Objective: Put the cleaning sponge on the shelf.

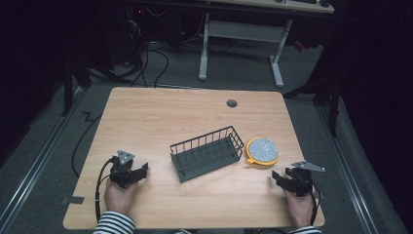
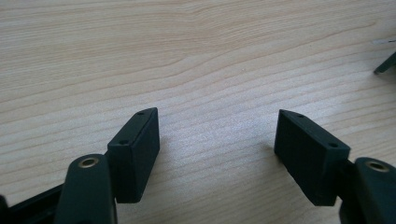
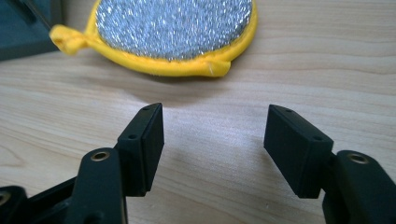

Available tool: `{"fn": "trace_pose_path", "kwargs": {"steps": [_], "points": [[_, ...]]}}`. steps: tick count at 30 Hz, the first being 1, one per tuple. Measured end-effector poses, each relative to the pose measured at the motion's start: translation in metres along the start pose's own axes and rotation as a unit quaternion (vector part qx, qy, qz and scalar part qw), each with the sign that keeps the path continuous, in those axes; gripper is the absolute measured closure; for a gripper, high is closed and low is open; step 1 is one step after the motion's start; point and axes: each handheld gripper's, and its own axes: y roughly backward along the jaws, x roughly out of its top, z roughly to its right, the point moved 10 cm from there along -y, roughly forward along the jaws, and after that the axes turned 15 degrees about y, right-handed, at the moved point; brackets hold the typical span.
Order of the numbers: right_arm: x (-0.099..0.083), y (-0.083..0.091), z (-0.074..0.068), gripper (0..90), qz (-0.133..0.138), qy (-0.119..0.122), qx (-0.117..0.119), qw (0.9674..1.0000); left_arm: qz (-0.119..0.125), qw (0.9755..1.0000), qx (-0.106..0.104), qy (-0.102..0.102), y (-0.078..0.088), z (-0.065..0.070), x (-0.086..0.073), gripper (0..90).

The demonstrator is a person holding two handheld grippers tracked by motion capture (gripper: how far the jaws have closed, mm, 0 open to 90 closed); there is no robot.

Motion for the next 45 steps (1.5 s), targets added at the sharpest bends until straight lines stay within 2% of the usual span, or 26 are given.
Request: {"fn": "trace_pose_path", "kwargs": {"steps": [4,9,11,15,19,22,31,38,40,45], "points": [[0.009,0.009,-0.001,38.7,0.015,-0.006,0.007,0.9998,0.001,1.0000,0.000,-0.001,0.000,0.000,0.000,31.2],[0.027,0.017,-0.003,41.3,0.027,-0.001,0.022,0.9994,0.000,1.0000,-0.001,0.000,0.000,0.000,0.000,31.1],[0.035,0.019,-0.003,41.2,0.033,0.003,0.021,0.9993,-0.001,1.0000,-0.001,0.000,0.000,0.000,0.000,31.0],[0.050,0.019,-0.002,41.2,0.031,-0.010,0.028,0.9991,-0.001,1.0000,-0.002,0.000,0.000,0.000,0.000,30.9],[0.065,0.014,0.003,40.6,0.022,-0.015,0.026,0.9993,0.000,1.0000,-0.003,0.002,0.000,0.000,0.000,30.9],[0.074,0.007,0.008,41.1,0.004,-0.019,0.030,0.9994,-0.001,1.0000,-0.003,0.002,0.000,0.000,0.000,30.9],[0.094,-0.014,0.015,39.9,-0.038,-0.007,0.031,0.9988,-0.001,1.0000,-0.003,0.001,0.000,0.000,0.000,30.9],[0.095,-0.030,0.022,39.0,-0.063,-0.028,0.042,0.9967,0.000,1.0000,-0.002,0.001,0.000,0.000,0.000,31.3],[0.089,-0.037,0.021,37.9,-0.081,-0.027,0.046,0.9953,0.000,1.0000,-0.001,0.002,0.000,0.000,0.000,31.5],[0.086,-0.046,0.021,34.0,-0.088,-0.036,0.048,0.9943,0.000,1.0000,-0.001,0.001,0.000,0.000,0.000,31.4]]}}
